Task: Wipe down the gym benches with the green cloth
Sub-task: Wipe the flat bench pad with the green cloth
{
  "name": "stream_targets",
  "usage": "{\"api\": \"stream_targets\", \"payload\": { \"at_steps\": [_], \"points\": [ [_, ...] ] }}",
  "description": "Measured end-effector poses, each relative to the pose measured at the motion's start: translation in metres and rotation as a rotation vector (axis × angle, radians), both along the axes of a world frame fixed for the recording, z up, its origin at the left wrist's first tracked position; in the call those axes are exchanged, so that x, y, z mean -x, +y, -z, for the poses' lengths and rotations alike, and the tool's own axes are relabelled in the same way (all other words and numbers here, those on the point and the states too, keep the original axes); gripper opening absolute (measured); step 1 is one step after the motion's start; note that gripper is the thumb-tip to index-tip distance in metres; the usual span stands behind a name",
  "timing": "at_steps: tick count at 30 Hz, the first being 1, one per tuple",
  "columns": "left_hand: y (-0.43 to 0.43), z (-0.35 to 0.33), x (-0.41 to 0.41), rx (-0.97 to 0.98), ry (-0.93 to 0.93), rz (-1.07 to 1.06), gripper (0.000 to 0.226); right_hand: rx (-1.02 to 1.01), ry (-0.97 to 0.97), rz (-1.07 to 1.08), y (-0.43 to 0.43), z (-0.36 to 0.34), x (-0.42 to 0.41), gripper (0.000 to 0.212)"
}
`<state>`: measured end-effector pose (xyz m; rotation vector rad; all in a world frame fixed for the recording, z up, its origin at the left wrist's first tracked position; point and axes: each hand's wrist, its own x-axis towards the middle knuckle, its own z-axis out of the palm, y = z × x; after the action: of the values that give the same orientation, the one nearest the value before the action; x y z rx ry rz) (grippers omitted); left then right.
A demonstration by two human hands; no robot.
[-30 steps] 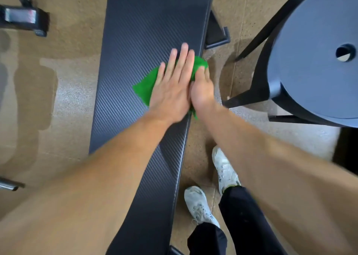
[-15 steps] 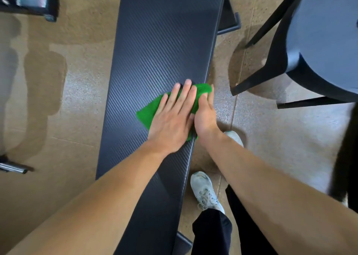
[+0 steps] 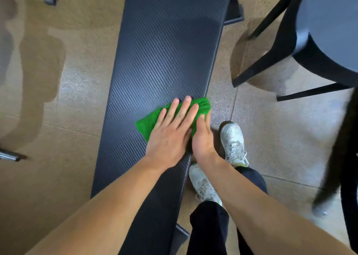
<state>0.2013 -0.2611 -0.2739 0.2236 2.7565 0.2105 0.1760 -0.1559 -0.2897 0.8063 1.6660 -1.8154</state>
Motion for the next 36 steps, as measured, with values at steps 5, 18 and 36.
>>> {"api": "stream_targets", "payload": {
  "at_steps": [5,18,36],
  "points": [
    [0.009,0.008,0.064,-0.028,0.076,-0.057,0.060,-0.090,0.097,0.019,-0.001,0.023,0.069,0.056],
    [0.002,-0.004,-0.066,-0.031,-0.032,-0.048,0.061,0.010,0.017,0.042,-0.006,-0.001,-0.065,0.050],
    [0.021,-0.005,-0.135,0.042,-0.029,-0.177,0.068,0.105,-0.016,-0.019,0.002,-0.002,-0.111,0.053]
  ]
}}
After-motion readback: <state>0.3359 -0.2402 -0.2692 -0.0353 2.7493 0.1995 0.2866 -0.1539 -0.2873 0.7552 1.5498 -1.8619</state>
